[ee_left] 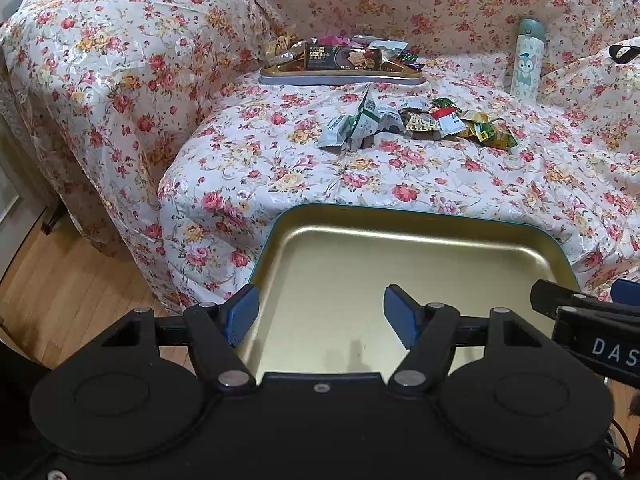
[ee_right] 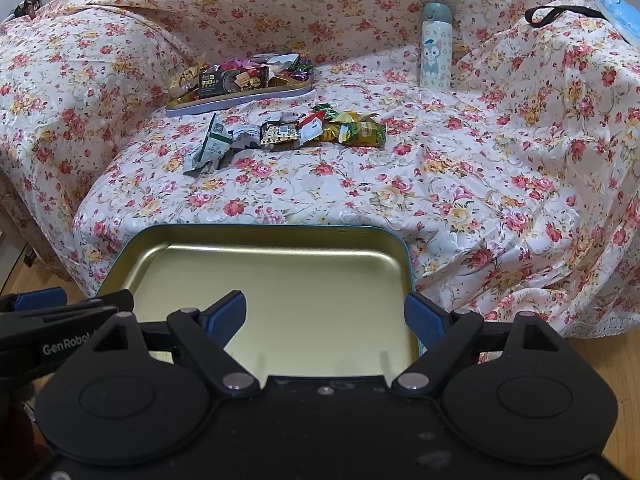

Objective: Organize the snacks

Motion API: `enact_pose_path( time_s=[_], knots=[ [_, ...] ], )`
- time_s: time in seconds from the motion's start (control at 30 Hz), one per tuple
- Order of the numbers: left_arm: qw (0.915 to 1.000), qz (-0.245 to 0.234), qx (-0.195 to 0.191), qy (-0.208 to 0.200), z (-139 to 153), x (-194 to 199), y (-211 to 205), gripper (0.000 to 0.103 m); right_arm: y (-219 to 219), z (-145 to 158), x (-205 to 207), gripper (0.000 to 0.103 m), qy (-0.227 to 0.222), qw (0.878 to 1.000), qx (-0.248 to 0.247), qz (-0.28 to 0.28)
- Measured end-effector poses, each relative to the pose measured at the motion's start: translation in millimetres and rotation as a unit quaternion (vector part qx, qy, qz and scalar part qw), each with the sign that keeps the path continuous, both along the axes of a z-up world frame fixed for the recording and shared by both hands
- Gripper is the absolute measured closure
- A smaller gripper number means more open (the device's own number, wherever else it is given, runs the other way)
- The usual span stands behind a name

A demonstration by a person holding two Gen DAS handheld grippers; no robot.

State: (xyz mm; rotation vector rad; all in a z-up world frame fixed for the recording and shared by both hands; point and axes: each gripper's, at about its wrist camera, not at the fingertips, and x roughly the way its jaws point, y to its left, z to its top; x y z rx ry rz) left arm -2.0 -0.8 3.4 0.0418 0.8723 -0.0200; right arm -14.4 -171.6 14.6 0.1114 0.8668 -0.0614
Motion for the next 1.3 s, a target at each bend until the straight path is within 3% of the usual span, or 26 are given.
enact_pose_path(
  time_s=[0.37, 1.3],
  knots=[
    [0.9991, -0.005, 0.039, -0.016, 2, -3, -6, 0.031, 3, 3, -2, 0.012, -0.010, 1.000, -0.014, 0.001],
    [0.9995, -0.014, 0.028, 0.006, -4, -6, -10, 0.034, 5, -1, 0, 0.018, 0.003, 1.000, -0.007, 0.008]
  ],
)
